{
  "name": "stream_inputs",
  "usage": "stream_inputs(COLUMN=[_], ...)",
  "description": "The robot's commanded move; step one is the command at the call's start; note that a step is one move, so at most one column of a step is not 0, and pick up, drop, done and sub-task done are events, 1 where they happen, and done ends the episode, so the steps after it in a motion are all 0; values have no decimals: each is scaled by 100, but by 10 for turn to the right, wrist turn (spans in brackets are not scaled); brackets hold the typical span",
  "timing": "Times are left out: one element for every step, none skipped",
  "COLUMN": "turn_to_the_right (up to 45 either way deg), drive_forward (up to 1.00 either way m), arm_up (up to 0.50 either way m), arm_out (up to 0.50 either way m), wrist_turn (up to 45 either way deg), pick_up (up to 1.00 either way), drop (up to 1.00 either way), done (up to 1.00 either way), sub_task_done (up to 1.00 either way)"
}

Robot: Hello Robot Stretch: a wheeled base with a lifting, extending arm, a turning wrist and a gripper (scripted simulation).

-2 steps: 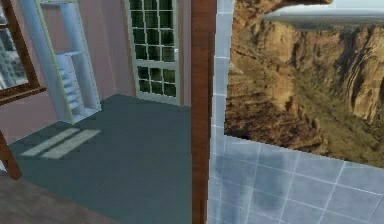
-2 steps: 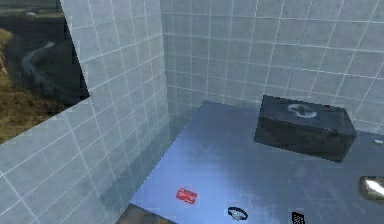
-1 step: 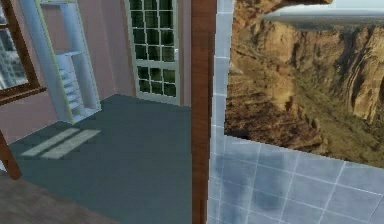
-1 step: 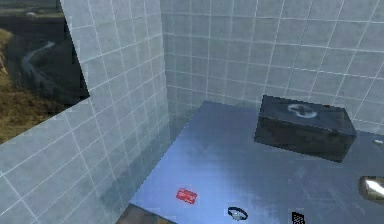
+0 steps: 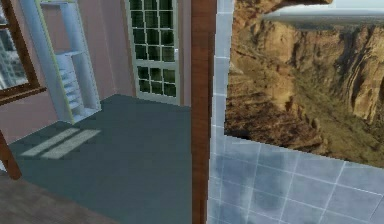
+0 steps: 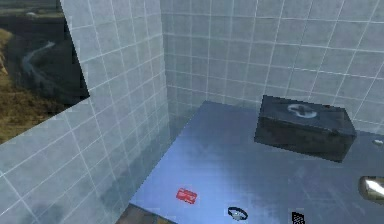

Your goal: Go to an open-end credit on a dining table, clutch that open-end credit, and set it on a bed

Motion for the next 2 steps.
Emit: stream_inputs(turn_to_the_right=[0,0], drive_forward=[0,0], arm_up=[0,0], arm_out=[22,0], wrist_turn=[0,450], pick_up=[0,0], drop=[0,0], done=[0,0], sub_task_done=[0,0])
